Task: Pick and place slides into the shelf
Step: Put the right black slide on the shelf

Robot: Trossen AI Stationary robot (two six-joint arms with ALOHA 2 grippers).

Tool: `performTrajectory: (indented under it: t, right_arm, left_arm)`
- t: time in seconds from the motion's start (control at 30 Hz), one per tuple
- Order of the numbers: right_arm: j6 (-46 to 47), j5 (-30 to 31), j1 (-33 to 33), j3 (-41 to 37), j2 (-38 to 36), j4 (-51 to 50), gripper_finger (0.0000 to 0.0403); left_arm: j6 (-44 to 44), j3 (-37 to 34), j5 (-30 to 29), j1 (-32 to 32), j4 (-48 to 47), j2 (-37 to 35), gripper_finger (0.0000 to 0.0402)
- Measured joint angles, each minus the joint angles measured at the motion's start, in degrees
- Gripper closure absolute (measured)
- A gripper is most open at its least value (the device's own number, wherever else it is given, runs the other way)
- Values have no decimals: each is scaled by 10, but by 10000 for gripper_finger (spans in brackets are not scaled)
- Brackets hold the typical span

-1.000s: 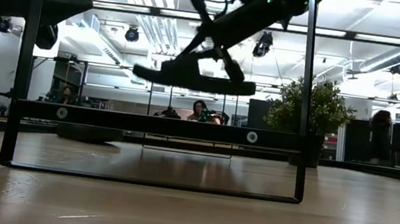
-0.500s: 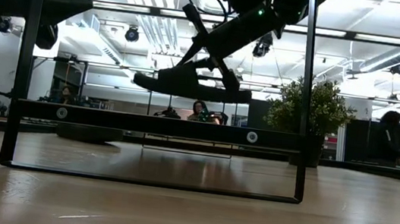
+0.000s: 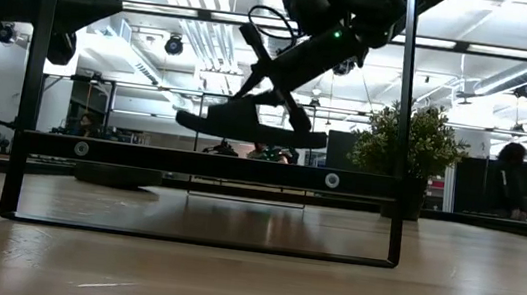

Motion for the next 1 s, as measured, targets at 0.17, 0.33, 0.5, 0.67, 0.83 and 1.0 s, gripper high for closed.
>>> performTrajectory:
  t: [0.17,0.33,0.5,0.67,0.83,1.0]
  right_arm:
    - [13,-9,-12,-2,12,-1,392]
    - [21,-37,-18,10,34,10,392]
    - [20,-59,-22,29,54,32,392]
    - [20,-69,-24,33,58,24,392]
    - [4,-90,-24,32,47,-8,392]
    - [0,-91,-24,32,46,-14,392]
  left_arm:
    - [0,0,0,0,0,0,402]
    - [0,0,0,0,1,0,402]
    - [0,0,0,0,2,0,402]
    - [-1,0,0,0,2,0,402]
    - [0,0,0,0,2,0,402]
    - [0,0,0,0,2,0,402]
